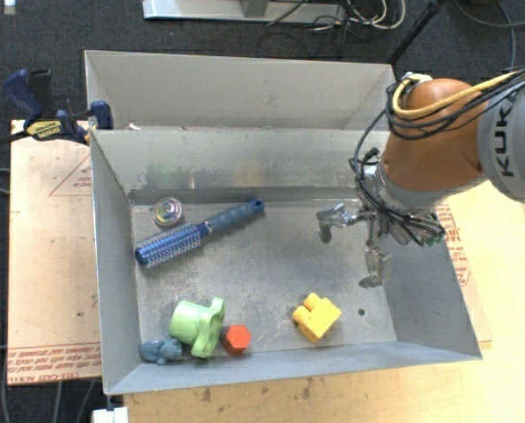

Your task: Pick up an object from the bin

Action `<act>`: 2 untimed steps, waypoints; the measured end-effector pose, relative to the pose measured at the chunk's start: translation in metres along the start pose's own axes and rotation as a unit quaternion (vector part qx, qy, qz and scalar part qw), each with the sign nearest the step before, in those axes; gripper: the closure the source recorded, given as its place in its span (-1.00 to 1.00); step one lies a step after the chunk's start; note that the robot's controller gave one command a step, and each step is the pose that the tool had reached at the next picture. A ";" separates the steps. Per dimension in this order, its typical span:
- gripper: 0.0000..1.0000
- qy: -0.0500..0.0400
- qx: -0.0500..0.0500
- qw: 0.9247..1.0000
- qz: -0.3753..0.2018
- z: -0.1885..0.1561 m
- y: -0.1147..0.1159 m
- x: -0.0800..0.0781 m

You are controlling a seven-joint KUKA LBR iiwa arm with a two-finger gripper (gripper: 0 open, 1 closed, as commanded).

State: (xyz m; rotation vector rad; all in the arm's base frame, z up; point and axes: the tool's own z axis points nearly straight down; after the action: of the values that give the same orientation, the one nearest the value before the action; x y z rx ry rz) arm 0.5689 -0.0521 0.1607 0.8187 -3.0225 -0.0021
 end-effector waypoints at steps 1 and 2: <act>-1.00 -0.001 -0.002 0.999 -0.050 0.096 0.033 0.050; -1.00 -0.014 0.006 0.999 -0.050 0.089 0.085 0.042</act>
Offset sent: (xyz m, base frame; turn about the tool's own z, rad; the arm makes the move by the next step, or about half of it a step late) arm -0.0569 0.0014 -0.0907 -0.1025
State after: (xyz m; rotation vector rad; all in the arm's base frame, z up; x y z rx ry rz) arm 0.4889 -0.0001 0.0726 0.9789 -3.0059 0.0034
